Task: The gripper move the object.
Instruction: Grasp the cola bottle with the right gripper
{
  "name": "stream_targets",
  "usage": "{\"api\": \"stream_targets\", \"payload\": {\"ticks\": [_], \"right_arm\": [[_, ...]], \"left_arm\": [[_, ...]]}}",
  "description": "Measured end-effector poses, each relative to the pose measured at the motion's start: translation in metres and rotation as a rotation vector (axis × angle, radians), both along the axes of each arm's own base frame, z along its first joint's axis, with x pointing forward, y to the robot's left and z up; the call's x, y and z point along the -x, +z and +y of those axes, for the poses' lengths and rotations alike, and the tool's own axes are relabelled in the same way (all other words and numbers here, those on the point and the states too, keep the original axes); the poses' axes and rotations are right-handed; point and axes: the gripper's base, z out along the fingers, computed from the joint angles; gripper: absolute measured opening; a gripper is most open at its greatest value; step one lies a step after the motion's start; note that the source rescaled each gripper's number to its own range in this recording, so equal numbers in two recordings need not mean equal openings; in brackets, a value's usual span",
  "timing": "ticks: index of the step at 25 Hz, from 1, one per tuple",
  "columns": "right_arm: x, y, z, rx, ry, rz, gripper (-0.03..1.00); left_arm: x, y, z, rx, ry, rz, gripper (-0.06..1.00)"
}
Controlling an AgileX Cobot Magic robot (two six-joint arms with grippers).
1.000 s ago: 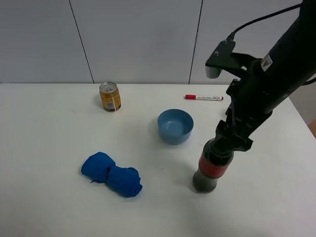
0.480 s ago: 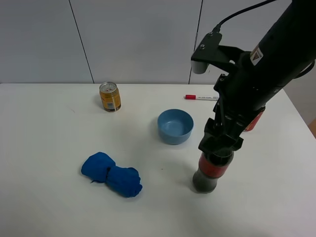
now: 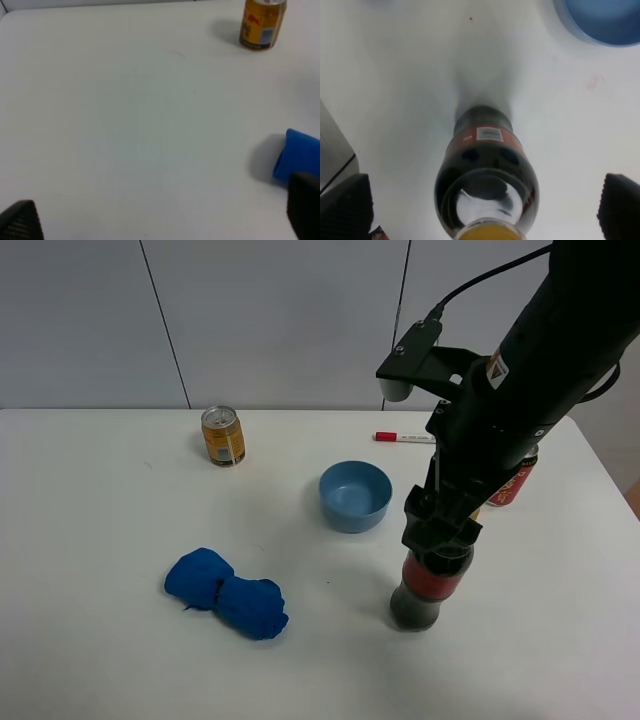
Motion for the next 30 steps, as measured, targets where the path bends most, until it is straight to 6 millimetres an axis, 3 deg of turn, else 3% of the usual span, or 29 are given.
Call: {"api": "stream_targets", "payload": {"ticks": [9,30], "right_arm": [[0.0,0.0,0.0,-0.012,-0.072,0.013,0.74],[0.01,-0.008,-0.008,0.0,-0.124,0.049,0.73]], "left_arm": [[0.0,0.0,0.0,0.0,0.0,0.0,1.0],[0.0,0.0,0.0,0.0,0.0,0.0,1.0]]}}
